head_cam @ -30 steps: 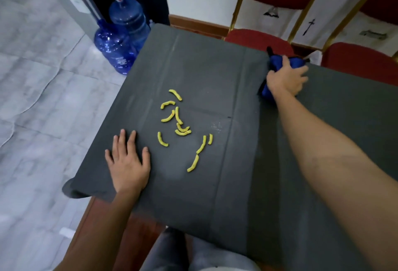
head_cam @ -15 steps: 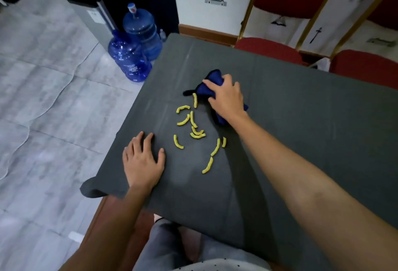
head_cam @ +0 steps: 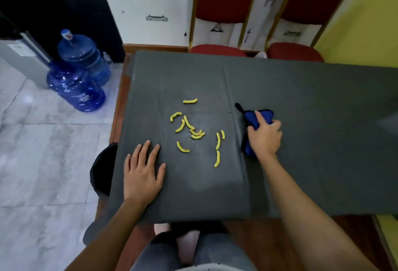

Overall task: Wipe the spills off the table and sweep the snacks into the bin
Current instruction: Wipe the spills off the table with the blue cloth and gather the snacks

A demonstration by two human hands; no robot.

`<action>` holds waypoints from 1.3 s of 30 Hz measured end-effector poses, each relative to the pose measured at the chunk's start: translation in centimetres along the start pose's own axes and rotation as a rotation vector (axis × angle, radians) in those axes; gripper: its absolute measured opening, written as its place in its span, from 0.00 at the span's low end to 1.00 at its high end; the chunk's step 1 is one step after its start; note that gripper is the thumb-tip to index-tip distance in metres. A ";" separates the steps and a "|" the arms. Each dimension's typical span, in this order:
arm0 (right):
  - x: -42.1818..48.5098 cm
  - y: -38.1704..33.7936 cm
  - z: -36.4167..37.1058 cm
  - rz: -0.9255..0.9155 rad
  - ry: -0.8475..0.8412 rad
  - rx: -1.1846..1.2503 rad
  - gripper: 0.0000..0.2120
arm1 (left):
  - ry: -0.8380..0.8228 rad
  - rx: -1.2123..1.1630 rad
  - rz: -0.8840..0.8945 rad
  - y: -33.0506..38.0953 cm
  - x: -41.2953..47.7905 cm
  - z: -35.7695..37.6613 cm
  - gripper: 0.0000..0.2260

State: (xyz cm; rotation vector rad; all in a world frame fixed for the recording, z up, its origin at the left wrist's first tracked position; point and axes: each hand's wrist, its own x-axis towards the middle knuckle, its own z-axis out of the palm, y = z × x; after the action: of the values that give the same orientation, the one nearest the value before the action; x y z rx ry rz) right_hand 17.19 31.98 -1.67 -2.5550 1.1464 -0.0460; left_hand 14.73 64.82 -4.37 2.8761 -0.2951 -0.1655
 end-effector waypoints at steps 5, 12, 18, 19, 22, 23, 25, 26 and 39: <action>-7.3 -7.7 3.6 -0.088 -0.049 -0.008 0.26 | -0.011 0.020 0.031 -0.2 0.2 -0.4 0.27; -10.4 -11.2 2.9 -0.195 -0.092 0.050 0.25 | -0.025 0.079 0.160 -2.1 0.5 -1.0 0.28; -9.2 1.7 -2.1 0.155 0.064 0.034 0.25 | 0.035 -0.030 0.165 -2.2 0.1 -0.5 0.28; -9.5 4.2 -2.5 0.223 0.067 0.017 0.25 | 0.036 -0.032 0.163 -2.2 0.1 -0.4 0.28; -11.3 8.5 -2.4 0.344 0.042 -0.016 0.26 | 0.040 -0.026 0.152 -2.1 0.2 -0.3 0.28; -11.8 8.6 -2.0 0.363 0.047 -0.022 0.26 | 0.044 -0.030 0.151 -2.1 0.3 -0.3 0.28; -12.5 7.2 -1.1 0.402 0.078 -0.035 0.27 | 0.052 -0.032 0.155 -2.0 0.2 -0.3 0.28; -12.8 6.0 -0.7 0.419 0.093 -0.034 0.27 | 0.054 -0.031 0.158 -2.0 0.2 -0.3 0.28; -14.8 -15.5 6.6 -0.011 -0.151 0.011 0.24 | -0.006 0.065 0.252 -3.3 1.0 -1.1 0.28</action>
State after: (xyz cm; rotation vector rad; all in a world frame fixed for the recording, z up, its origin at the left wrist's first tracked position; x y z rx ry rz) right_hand 19.44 54.24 -1.38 -2.5067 1.0726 0.1350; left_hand 16.43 68.03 -4.25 2.8688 -0.6699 -0.1194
